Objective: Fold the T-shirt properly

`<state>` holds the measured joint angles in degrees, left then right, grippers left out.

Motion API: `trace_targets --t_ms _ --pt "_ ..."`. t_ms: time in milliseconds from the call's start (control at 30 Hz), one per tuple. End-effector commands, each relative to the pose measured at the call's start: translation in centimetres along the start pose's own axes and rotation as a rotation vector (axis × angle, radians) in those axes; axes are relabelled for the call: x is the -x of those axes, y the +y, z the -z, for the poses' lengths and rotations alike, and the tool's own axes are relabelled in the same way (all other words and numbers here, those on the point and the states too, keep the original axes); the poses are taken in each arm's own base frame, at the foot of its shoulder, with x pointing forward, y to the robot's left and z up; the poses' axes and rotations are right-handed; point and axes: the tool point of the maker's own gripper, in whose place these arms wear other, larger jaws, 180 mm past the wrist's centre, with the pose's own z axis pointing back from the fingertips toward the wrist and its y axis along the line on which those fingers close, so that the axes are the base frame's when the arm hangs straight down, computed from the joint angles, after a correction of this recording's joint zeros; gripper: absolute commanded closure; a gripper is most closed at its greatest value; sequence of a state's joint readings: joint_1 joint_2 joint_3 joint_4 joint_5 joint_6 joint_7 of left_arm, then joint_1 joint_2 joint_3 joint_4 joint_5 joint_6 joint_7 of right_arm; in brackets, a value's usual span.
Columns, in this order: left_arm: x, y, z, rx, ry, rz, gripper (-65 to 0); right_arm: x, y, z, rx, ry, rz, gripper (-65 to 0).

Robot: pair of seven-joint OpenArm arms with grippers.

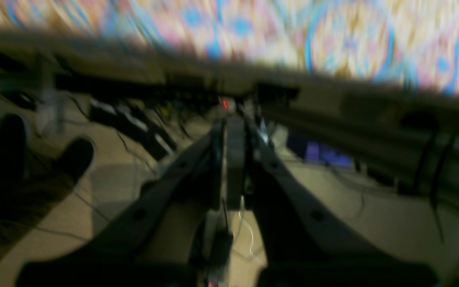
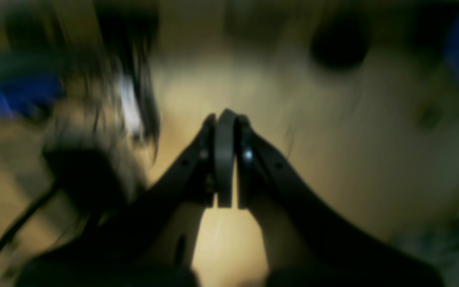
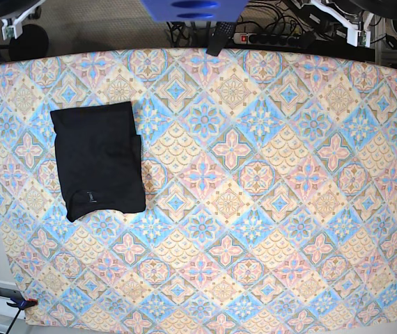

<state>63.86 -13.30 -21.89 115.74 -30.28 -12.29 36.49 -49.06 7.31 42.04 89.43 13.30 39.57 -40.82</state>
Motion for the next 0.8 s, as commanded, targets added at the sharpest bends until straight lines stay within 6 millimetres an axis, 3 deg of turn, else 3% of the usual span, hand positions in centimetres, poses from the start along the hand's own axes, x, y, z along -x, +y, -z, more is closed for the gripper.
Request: trace_targets --t_ms 0,100,200,267,433,633,767 --pt "0.8 0.8 -0.2 -0.016 0.015 -0.004 -0.3 1.1 -0.6 0.2 -0.005 0.012 0.023 0.0" --pt "5.3 1.8 1.0 -0.031 0.125 -0.054 -0.3 8.0 -0.1 1.9 -0.035 0.16 0.133 0.0" --pt "8.2 2.5 3.5 -0.039 0.153 -0.106 -0.3 11.3 1.7 3.4 -0.082 0.164 0.228 0.0" --pt "10.4 3.5 5.0 -0.057 0.178 -0.104 -0.3 11.0 3.2 5.1 -0.139 0.151 0.218 0.0" --pt "14.0 3.1 9.1 -0.052 0.204 -0.035 -0.3 13.1 7.2 7.8 -0.246 0.207 0.259 0.0" --pt "18.2 0.8 13.4 -0.012 0.335 -0.034 -0.3 12.1 9.4 10.4 -0.278 0.178 0.368 0.0" --pt "19.2 -0.6 15.5 0.013 0.293 0.009 -0.4 11.4 10.6 11.8 -0.291 0.153 0.384 0.0"
